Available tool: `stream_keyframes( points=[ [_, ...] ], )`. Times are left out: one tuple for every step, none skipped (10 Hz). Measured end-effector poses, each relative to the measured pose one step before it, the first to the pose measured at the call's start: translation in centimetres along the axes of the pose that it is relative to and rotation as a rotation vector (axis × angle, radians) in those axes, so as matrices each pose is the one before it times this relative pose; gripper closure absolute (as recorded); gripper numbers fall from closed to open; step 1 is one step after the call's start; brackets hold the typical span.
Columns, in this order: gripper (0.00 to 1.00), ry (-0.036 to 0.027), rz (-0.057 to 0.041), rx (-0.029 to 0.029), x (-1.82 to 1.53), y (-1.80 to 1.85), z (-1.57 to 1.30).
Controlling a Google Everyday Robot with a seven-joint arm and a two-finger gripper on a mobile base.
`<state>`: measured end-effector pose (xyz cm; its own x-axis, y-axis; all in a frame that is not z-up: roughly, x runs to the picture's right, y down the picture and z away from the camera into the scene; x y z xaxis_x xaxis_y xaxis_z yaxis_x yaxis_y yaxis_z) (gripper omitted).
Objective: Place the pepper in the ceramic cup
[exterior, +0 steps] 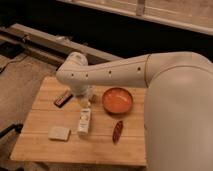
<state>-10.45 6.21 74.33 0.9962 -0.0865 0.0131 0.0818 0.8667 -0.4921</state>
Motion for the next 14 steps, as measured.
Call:
stream_keyframes(
  points=[
    [0.39,-0.00009,0.00004,0.00013,-0.003,-0.004,-0.007],
    [0.39,0.00004,0.00004,-0.00004,0.005,0.001,0.004],
    [0.39,0.00005,0.0,-0.00002,0.0,0.001,0.001],
    [0.39,-0.00007,-0.00001,0.00004,-0.001,0.0,-0.004],
    [0.39,0.00001,0.00003,0.00004,0.0,-0.002,0.0],
    [0.39,0.0,-0.00005,-0.00002,-0.001,0.001,0.001],
    [0.39,0.00006,0.00003,-0.00003,0.003,0.001,0.002],
    [0.39,0.00024,-0.00069,0.0004,-0.011,-0.008,-0.003],
    [0.39,-0.00111,-0.00095,0.00058,-0.017,0.042,0.057],
    [0.39,-0.00455,0.00378,-0.00146,0.231,0.272,0.322],
    [0.39,0.00206,0.01207,-0.00493,1.004,0.657,0.315],
    [0.39,-0.00237,0.02091,-0.00499,1.525,1.233,0.321],
    [0.39,-0.00319,0.01786,-0.00543,0.929,0.888,0.121],
    [0.39,-0.00323,0.02341,-0.005,1.053,1.185,0.064]
  ],
)
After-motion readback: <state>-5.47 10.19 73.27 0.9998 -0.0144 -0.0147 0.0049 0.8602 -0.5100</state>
